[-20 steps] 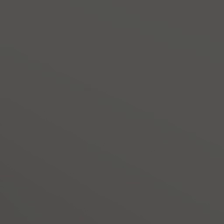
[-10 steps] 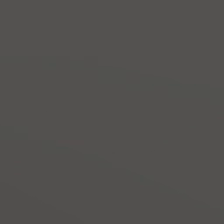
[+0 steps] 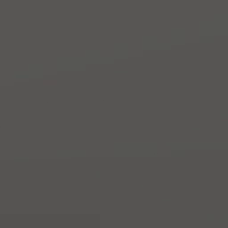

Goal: Retrieve the wine glasses from the counter and place one next to each plate.

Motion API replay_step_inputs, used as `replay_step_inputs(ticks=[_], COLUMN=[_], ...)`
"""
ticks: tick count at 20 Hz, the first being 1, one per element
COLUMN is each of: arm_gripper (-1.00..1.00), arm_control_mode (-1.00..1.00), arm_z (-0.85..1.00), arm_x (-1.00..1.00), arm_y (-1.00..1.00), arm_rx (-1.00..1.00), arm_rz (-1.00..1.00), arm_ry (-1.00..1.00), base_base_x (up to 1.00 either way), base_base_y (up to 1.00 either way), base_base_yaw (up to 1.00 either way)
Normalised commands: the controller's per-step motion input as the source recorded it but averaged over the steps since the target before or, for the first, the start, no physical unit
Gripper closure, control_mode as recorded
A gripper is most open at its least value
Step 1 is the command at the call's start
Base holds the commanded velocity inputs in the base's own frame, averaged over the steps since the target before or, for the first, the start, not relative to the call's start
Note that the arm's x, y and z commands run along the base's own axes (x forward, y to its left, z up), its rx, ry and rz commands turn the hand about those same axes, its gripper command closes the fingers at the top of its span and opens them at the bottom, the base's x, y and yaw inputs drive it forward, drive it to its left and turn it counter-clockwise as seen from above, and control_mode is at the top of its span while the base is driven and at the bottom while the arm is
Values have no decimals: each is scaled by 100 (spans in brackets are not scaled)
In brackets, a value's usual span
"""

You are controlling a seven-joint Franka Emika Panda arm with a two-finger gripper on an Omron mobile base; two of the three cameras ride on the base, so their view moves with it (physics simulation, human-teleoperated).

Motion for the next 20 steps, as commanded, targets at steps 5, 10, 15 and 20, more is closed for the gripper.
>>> replay_step_inputs(ticks=[5, 10, 15, 20], arm_gripper=[100, 100, 100, 100], arm_control_mode=[100, 100, 100, 100], arm_z=[0, 0, 0, 0], arm_x=[0, 0, 0, 0], arm_y=[0, 0, 0, 0], arm_rx=[0, 0, 0, 0], arm_rz=[0, 0, 0, 0], arm_ry=[0, 0, 0, 0], base_base_x=[100, 100, 100, 94], base_base_y=[100, 100, 100, 100], base_base_yaw=[-21, -22, -22, -23])
